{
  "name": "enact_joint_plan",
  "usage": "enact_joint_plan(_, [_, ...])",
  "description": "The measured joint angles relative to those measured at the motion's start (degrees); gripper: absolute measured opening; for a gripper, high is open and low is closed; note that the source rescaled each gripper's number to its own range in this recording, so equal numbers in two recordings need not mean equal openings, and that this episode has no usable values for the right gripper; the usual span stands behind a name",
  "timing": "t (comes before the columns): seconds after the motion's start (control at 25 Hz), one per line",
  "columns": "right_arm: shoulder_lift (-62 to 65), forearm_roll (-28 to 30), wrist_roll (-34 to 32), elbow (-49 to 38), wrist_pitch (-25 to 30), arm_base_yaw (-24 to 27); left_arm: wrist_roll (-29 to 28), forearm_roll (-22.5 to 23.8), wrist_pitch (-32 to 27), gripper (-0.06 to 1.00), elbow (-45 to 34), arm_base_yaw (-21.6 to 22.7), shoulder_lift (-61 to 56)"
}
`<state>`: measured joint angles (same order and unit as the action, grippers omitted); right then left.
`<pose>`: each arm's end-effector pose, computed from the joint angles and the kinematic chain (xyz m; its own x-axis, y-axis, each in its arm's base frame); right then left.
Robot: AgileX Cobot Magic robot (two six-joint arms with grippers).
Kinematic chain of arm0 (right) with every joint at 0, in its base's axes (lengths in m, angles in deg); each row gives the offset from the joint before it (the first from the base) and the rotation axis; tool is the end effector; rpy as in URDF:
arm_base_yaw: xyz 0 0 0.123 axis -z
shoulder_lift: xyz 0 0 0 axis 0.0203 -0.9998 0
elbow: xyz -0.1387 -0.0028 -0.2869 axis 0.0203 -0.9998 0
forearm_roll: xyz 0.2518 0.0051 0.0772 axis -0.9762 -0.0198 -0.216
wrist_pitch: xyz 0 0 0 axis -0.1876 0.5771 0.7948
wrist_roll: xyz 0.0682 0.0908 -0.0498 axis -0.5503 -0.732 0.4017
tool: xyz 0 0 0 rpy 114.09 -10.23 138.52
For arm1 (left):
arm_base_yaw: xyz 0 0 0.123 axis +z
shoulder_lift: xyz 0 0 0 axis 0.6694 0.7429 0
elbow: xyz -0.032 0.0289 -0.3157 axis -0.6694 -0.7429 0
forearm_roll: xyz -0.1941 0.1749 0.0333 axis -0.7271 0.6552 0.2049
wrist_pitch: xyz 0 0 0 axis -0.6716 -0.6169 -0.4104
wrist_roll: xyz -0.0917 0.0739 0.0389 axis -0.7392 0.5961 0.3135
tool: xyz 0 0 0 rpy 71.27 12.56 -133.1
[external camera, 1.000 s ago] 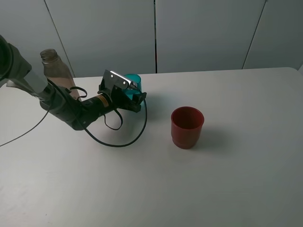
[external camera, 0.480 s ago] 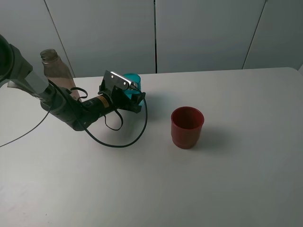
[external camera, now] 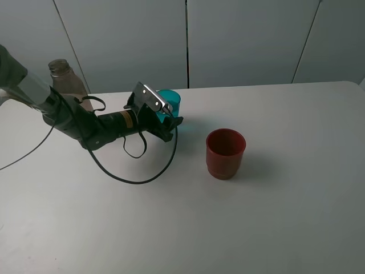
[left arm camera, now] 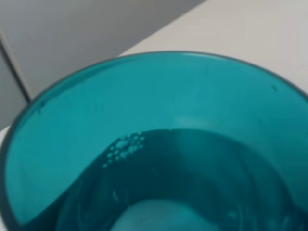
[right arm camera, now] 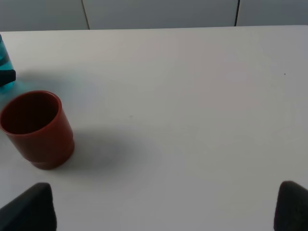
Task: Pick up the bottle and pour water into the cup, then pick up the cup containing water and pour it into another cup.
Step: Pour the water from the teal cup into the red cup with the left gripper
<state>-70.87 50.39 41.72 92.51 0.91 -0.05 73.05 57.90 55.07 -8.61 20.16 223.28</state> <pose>-0.0029 0.0079 0.2646 -0.4865 0.0089 -0.8736 -0.0676 0.9966 0.0478 0.4349 -0.2287 0.0568 -0.0866 0.3557 -0.9306 0.7620 0.6254 0.1681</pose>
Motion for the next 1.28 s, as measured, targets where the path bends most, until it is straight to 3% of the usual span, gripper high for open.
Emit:
enact_joint_plan(0.2, [0.0,0.0,0.0,0.0,0.0,0.0,-2.6,12.0,-6.6,0.14,0.0,-0.1,-5.3])
enact_joint_plan(0.56, [0.0,0.0,0.0,0.0,0.0,0.0,-5.1,28.9,-8.5,0.13,0.0,-1.0,-12.5])
enact_joint_plan(1.28, [0.0,0.0,0.0,0.0,0.0,0.0,-5.4,41.3,-13.6,0.13,0.8,-7.4,-16.2])
